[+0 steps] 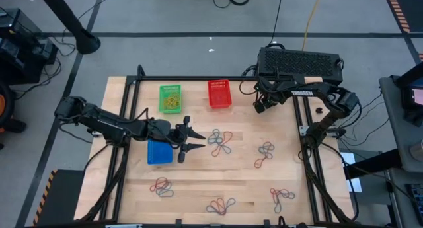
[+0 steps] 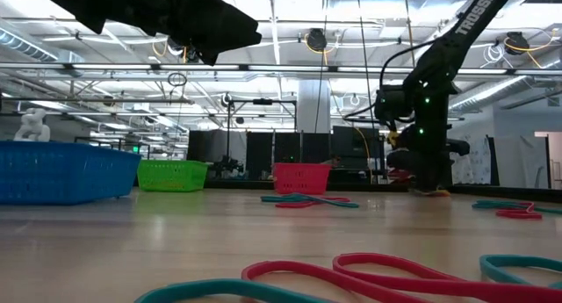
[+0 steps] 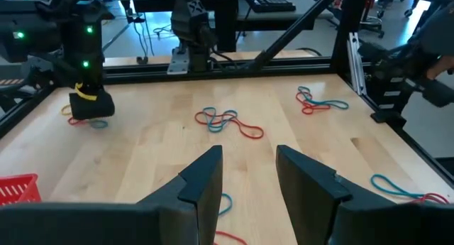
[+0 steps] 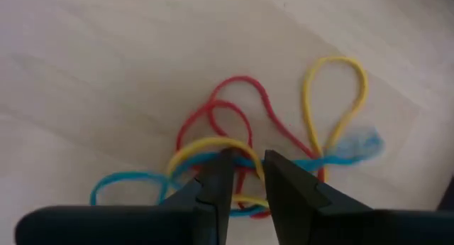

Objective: Sort rubber bands into baskets
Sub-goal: Put the yellow rubber band into the green bin

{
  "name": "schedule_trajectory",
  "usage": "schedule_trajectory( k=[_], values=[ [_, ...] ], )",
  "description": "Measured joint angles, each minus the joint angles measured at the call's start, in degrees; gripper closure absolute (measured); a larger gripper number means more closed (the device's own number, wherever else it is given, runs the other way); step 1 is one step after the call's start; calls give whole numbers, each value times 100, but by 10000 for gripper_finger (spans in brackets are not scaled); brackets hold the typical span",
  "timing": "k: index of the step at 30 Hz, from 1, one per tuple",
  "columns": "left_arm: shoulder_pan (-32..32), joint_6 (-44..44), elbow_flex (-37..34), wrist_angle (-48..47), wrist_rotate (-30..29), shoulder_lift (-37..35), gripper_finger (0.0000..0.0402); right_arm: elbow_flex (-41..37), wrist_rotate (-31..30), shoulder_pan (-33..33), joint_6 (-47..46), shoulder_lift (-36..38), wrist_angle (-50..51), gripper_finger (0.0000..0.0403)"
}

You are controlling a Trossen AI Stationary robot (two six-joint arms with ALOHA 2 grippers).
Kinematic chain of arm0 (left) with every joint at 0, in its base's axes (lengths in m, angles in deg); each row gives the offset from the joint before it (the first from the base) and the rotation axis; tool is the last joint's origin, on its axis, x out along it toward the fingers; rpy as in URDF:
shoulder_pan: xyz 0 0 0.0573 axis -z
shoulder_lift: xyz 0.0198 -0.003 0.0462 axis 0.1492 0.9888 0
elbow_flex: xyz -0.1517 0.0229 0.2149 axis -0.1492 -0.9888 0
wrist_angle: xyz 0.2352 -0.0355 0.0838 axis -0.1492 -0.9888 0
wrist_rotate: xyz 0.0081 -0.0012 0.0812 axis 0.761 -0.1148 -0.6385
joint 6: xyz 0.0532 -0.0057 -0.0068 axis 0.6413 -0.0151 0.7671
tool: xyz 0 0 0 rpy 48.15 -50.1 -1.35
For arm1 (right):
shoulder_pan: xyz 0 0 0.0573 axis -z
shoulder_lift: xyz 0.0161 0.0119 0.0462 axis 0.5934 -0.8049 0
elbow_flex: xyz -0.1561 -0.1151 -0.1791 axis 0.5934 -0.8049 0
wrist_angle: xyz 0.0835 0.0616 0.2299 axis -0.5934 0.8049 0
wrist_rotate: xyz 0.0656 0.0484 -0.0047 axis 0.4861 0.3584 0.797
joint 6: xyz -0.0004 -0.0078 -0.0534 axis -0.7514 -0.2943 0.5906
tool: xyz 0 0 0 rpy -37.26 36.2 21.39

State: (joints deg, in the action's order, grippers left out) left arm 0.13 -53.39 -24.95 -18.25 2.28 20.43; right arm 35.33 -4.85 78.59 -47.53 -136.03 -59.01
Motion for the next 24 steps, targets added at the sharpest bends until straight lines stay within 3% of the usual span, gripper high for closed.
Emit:
schedule_trajectory(
  k=[3, 8, 18, 24],
  values=[
    [0, -1, 2, 3, 0, 0, 260, 0, -34, 3, 52, -93, -134, 335],
    [0, -2, 2, 3, 2, 0, 260, -34, 44, 11, 251, 288, -90, 394],
    [0, 4, 2, 3, 25, -2, 260, -26, -65, 12, 214, 1916, 319, 402],
    [0, 4, 2, 3, 26, -2, 260, -26, -65, 7, 199, 2469, 400, 402]
  ],
)
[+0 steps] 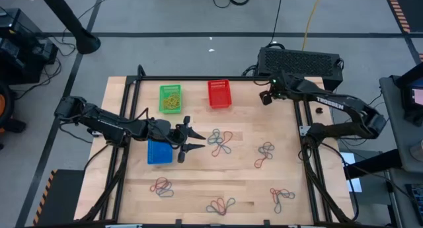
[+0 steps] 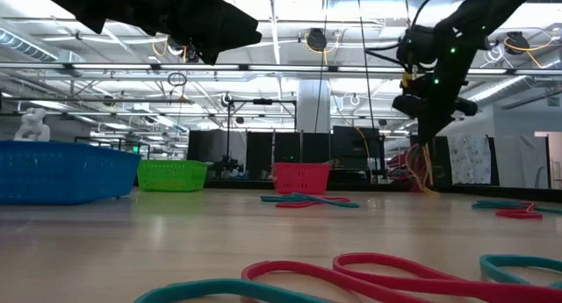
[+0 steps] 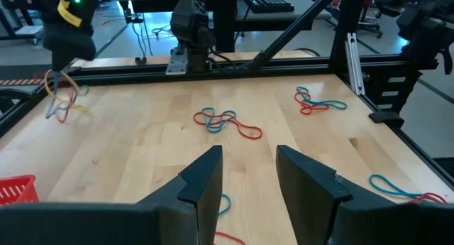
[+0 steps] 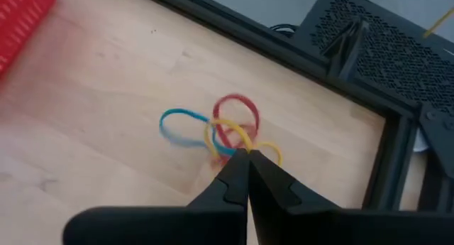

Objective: Sort rubber bands into baskets
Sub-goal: Put the yellow rubber band into the green bin

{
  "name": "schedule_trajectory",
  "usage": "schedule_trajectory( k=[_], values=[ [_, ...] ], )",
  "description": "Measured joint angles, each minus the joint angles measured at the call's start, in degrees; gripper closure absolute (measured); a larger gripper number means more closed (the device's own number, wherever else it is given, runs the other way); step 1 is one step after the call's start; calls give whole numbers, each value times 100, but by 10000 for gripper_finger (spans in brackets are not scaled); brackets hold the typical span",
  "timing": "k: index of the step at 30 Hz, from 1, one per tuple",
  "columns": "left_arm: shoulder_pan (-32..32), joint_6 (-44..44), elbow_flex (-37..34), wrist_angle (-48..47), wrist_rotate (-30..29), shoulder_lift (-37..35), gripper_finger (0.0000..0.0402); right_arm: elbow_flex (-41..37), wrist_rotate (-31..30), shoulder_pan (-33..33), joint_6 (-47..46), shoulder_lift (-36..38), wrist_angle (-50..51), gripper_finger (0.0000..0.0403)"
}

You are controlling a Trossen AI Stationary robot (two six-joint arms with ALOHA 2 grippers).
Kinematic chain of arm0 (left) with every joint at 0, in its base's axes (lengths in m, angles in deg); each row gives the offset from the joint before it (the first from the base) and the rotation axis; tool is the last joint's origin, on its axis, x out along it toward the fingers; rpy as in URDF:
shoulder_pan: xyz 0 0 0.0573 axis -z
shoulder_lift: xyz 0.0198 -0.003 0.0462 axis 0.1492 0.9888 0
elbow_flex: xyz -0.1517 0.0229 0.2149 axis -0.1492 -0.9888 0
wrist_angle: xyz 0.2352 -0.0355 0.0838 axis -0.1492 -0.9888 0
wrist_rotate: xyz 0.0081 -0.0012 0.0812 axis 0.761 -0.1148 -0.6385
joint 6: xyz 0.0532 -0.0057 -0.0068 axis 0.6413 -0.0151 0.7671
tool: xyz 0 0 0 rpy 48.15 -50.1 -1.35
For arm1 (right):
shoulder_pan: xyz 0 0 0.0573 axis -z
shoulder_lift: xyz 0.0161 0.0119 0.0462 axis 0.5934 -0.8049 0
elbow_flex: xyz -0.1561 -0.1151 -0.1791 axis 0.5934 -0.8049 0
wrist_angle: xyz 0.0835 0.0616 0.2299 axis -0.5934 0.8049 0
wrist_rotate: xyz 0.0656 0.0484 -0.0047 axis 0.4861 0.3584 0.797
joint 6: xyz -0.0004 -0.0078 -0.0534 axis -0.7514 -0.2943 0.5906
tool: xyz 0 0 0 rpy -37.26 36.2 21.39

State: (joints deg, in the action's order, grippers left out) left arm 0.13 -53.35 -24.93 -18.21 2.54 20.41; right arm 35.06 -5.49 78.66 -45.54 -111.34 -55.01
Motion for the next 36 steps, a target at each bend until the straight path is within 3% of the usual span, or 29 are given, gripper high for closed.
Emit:
schedule_trajectory(
  k=[9, 17, 30, 36],
  values=[
    [0, 0, 0, 0, 0, 0, 260, 2, -3, -262, -157, 86, 685, 402],
    [0, 1, 2, 0, 0, 0, 260, 3, -19, -492, -330, 56, 516, 397],
    [0, -4, 2, 0, 0, 0, 260, 9, -59, -278, -467, -1205, 203, 279],
    [0, -3, 2, -14, -2, 0, 260, 9, -159, -278, -611, -1794, 29, 253]
  ],
)
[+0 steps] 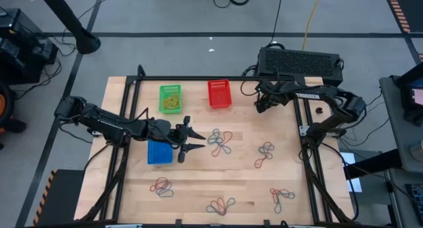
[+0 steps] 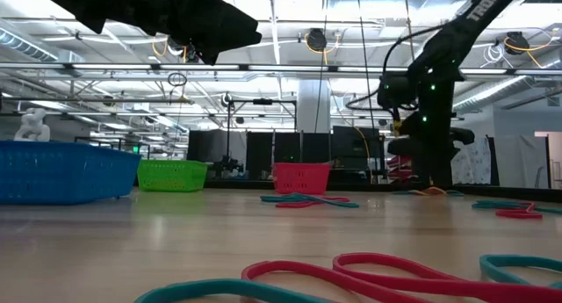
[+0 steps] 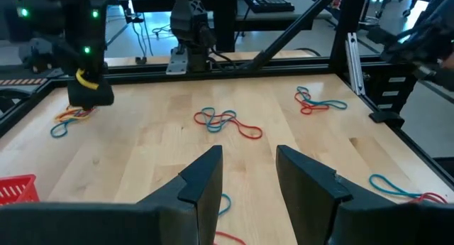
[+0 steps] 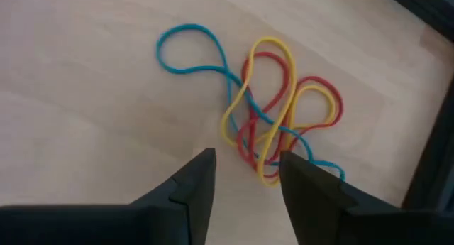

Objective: Sort rubber bands into baskets
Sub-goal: Put the yellow rubber band into the green bin

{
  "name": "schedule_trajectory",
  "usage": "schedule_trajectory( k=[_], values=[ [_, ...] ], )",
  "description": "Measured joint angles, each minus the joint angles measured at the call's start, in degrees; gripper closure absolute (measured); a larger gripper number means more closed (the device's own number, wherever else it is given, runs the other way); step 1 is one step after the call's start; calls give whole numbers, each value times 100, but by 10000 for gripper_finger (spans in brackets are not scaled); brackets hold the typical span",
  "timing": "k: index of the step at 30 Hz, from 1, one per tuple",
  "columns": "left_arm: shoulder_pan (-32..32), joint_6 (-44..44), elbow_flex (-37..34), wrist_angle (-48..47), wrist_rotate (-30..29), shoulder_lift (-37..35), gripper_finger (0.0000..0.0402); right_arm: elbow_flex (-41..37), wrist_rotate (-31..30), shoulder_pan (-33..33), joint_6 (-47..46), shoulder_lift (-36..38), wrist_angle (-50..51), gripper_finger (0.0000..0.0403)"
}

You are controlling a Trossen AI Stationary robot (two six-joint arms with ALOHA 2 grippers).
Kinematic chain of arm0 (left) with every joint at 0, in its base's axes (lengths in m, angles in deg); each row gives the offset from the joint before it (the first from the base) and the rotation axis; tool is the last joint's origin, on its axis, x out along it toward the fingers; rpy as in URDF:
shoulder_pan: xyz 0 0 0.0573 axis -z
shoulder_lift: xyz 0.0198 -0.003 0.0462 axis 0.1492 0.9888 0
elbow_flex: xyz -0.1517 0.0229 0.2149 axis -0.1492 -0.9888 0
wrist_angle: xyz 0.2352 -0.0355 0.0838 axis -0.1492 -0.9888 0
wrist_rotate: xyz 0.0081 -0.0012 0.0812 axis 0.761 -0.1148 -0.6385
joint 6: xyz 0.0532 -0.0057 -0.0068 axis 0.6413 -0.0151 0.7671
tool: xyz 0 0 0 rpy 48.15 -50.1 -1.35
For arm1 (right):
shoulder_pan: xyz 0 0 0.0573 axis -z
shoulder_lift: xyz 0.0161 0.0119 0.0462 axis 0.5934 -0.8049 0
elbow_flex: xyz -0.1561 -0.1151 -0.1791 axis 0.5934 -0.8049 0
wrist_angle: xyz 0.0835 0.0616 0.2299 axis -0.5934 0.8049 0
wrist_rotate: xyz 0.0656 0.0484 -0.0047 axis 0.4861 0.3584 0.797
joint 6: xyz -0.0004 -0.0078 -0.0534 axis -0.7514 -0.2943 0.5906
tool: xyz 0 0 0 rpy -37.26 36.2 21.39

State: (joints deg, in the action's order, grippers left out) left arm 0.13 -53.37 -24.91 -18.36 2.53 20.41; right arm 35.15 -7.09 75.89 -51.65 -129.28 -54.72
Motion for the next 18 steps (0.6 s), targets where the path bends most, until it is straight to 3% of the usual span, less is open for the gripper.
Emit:
schedule_trajectory(
  k=[5, 18],
  values=[
    [5, -2, 0, -32, 0, 0, 260, 0, -497, 2, -141, -244, 27, 255],
    [4, -2, 0, -32, 0, 0, 260, -266, -455, 2, -298, -253, -162, 273]
  ],
)
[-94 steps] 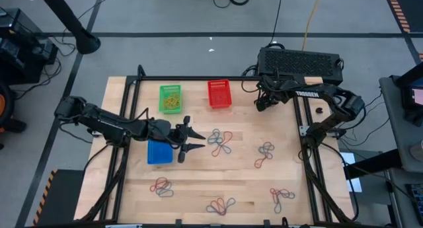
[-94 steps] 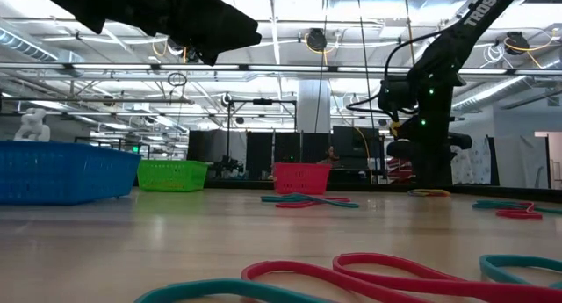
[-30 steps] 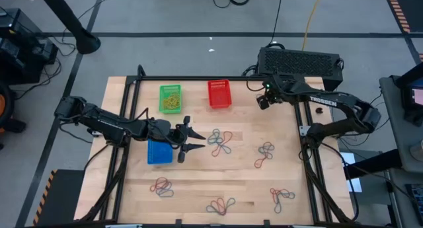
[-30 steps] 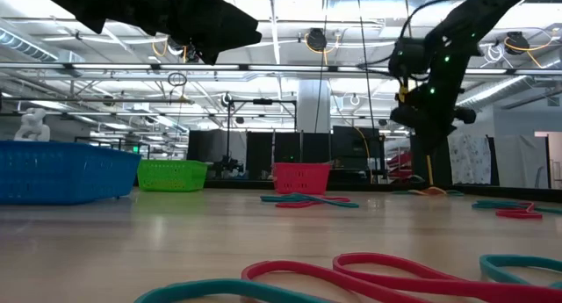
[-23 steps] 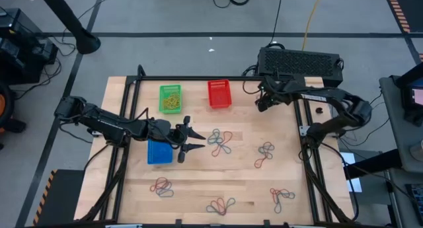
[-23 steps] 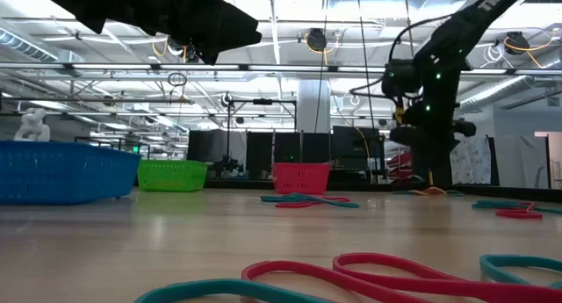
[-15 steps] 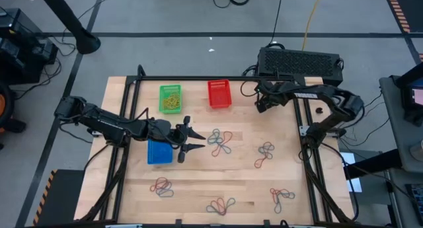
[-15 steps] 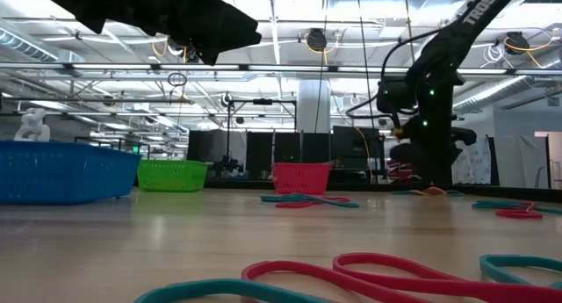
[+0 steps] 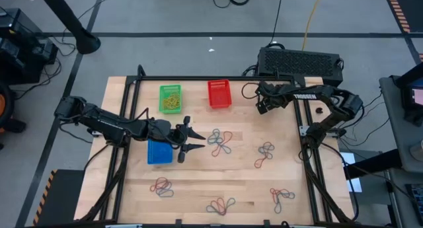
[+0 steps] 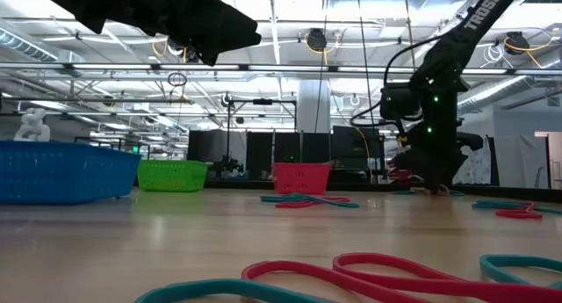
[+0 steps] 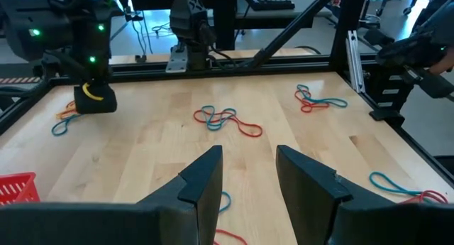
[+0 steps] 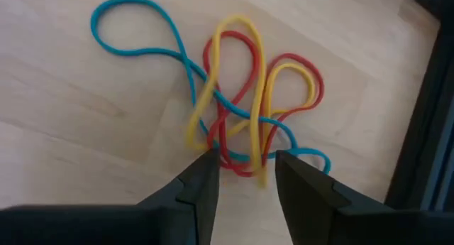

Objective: Sort rubber bands into baskets
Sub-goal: Put the yellow rubber band into the green bin

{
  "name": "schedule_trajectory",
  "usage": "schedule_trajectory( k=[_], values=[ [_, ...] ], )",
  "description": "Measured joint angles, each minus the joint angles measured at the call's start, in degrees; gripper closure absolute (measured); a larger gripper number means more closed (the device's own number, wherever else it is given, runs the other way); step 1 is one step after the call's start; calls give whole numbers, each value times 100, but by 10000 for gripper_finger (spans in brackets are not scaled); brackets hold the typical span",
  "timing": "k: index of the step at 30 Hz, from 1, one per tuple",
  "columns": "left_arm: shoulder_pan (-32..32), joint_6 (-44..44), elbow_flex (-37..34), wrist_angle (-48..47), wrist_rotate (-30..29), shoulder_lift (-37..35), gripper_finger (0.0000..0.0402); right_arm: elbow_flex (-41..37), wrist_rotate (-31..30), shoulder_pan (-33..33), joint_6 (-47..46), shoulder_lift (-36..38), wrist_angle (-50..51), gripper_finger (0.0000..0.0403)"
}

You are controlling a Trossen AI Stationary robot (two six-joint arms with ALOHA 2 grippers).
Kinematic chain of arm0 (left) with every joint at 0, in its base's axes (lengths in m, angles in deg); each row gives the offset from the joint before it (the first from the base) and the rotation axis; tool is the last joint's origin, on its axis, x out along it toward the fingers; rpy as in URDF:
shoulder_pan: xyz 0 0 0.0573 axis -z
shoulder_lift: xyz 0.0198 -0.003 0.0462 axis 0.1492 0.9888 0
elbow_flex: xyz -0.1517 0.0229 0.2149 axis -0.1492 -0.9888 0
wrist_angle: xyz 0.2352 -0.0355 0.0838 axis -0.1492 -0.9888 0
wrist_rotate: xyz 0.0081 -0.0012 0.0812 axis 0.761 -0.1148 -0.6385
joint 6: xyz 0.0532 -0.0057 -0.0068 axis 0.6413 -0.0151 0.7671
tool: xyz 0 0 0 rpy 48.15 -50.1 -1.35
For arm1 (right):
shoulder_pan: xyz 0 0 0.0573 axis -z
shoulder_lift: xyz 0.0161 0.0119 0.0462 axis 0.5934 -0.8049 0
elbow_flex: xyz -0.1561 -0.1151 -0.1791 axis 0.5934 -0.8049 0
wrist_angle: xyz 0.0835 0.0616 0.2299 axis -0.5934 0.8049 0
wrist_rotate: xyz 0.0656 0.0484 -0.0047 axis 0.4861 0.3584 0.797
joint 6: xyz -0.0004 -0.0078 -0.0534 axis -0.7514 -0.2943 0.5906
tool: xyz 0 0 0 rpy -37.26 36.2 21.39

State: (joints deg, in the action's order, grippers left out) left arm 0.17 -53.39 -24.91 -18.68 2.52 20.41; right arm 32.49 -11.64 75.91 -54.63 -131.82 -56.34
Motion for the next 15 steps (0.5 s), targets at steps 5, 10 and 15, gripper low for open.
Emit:
schedule_trajectory(
  k=[5, 10, 15],
  values=[
    [1, 0, 0, 1, 0, 0, 260, -134, -17, 2, 1, 4, -131, 291],
    [1, -2, 0, 3, 0, 0, 260, -124, -46, 2, 200, 4, -207, 362],
    [2, -2, 0, 4, 0, 0, 260, 135, -50, 2, 349, 68, 79, 394]
  ],
)
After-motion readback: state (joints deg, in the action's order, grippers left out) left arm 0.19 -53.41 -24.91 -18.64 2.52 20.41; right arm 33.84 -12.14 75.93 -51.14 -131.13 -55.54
